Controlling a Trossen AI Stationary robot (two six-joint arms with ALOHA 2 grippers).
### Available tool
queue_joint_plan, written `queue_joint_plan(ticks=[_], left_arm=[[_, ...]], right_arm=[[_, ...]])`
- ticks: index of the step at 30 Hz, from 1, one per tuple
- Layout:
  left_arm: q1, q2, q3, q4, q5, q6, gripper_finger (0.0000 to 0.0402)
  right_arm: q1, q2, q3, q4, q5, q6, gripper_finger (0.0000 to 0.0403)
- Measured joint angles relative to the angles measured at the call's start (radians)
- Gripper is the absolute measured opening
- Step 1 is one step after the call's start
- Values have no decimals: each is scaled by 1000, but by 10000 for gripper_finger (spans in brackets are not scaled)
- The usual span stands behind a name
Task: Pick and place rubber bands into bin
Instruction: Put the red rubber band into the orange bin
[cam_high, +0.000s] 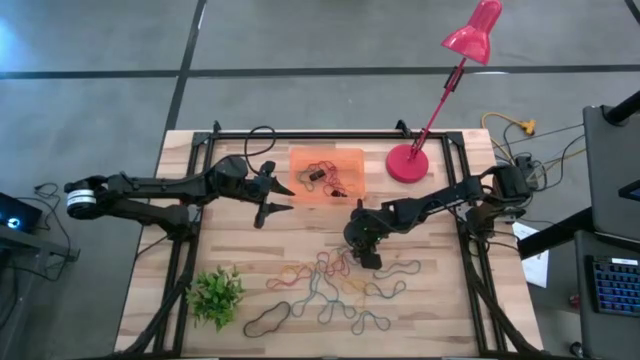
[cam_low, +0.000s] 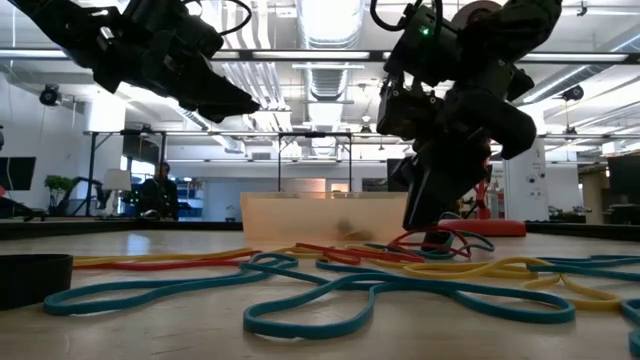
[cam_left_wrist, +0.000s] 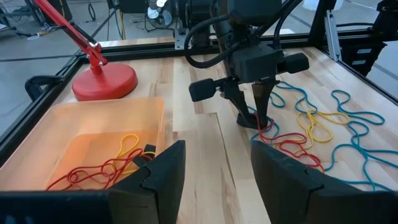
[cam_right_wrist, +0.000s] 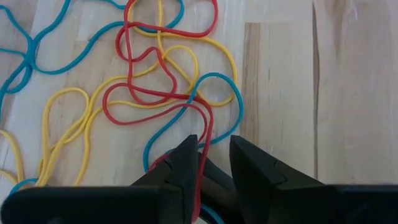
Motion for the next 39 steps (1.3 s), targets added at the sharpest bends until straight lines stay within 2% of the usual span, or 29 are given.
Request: queue_joint_plan(ticks=[14,19,27,30,35,39], left_arm=[[0,0,0,2,0,0,167],[0,0,0,-1,0,0,167],[0,0,0,0,0,1,167],[0,0,0,0,0,1,167],[0,0,0,0,0,1,167],[0,0,0,-1,0,1,167]], right_arm=[[0,41,-9,5,-3,1,42],[-1,73,-4,20,-9,2,40],[0,53,-8,16,-29,-5,40],[0,52,-8,13,-29,-24,29],[17,30,-3,11,44,-67,9],[17,-2,13,12,52,-85,8]])
